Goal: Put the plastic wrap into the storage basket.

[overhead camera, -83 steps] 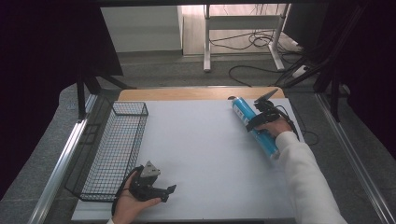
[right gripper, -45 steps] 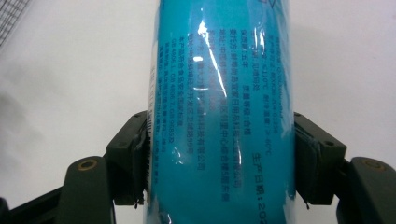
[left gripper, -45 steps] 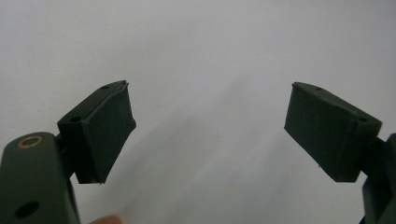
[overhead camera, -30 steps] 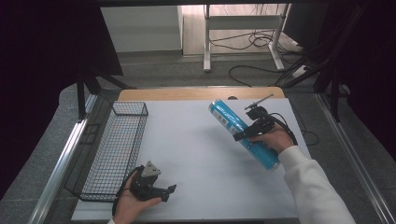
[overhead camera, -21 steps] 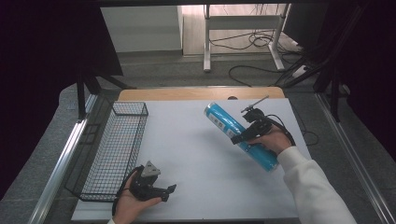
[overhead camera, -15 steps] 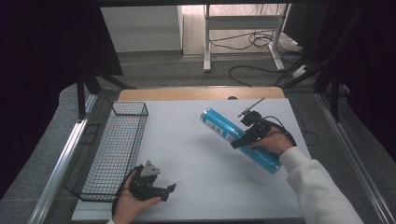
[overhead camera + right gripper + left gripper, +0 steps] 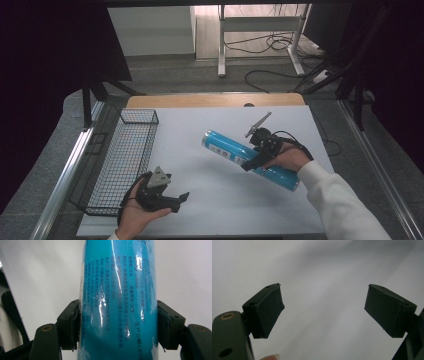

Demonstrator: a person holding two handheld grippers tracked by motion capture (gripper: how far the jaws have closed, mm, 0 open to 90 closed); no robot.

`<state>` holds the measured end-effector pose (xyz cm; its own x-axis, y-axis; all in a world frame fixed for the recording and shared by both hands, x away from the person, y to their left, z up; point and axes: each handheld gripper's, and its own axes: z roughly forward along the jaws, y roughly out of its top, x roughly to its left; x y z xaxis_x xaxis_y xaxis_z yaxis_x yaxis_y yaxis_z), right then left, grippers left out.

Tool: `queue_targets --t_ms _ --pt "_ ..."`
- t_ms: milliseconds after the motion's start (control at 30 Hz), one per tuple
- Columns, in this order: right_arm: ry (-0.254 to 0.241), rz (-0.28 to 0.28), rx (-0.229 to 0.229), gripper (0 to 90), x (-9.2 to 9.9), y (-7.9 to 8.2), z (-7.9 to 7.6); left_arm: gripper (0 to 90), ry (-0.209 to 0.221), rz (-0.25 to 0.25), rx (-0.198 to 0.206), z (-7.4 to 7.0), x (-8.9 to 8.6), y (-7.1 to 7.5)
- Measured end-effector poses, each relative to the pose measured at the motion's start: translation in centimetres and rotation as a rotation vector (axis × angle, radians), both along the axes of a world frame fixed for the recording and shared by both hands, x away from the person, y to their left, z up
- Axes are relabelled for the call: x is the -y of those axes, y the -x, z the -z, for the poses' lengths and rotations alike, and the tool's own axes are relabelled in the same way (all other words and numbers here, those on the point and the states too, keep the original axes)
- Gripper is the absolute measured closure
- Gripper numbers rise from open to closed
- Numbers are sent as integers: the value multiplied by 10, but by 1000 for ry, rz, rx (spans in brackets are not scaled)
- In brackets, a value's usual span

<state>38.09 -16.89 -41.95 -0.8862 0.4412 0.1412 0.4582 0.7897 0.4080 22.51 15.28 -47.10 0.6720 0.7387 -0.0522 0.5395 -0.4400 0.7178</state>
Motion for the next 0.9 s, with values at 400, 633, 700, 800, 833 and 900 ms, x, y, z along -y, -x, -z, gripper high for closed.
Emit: queue_targets --t_ms 400,633,700,800,833,900 --pt "-10 -240 -17 321 -18 18 6 124 -31 230 31 -51 25 -29" --pt "5 -313 -26 320 -31 21 14 142 -77 362 -14 -59 38 -56" --pt "8 -325 -26 321 -33 22 15 146 -94 400 -20 -59 42 -61" --pt "13 -375 -39 320 -39 25 17 155 -109 435 -25 -59 47 -66" --pt "14 -386 -48 320 -41 26 17 156 -108 451 -32 -60 48 -68" --pt "17 -402 -52 320 -43 28 18 156 -105 489 -49 -59 52 -71"
